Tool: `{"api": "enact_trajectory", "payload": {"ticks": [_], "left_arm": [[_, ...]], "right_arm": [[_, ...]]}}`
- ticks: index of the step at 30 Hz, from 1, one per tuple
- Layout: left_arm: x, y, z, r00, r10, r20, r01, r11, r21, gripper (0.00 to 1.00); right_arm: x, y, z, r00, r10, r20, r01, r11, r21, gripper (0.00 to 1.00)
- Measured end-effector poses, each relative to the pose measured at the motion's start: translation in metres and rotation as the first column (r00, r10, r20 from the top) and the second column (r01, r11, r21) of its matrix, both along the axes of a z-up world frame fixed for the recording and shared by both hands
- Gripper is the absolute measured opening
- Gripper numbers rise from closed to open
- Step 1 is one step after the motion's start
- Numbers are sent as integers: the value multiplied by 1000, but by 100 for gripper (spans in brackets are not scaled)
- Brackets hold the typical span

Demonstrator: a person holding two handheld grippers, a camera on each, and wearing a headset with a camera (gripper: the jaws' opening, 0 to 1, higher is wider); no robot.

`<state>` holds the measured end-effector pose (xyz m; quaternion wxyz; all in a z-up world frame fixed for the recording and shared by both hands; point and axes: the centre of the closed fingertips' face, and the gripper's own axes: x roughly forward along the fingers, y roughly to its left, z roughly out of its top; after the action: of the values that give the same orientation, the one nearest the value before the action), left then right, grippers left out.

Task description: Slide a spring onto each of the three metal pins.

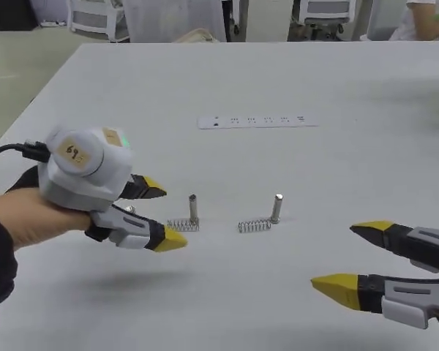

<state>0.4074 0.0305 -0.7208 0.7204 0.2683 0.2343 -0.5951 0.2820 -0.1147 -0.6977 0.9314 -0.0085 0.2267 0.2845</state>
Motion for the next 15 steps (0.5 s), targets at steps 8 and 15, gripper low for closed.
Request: {"api": "enact_trajectory", "payload": {"ticks": [8, 15], "left_arm": [[8, -3, -12, 1000, -20, -22, 21, 998, 56, 40], [13, -5, -23, 999, -39, -27, 42, 992, 116, 36]], "right_arm": [[0, -1, -2, 1000, -4, -2, 4, 1000, 7, 65], [0, -3, -4, 1000, -8, -6, 8, 1000, 16, 65]]}}
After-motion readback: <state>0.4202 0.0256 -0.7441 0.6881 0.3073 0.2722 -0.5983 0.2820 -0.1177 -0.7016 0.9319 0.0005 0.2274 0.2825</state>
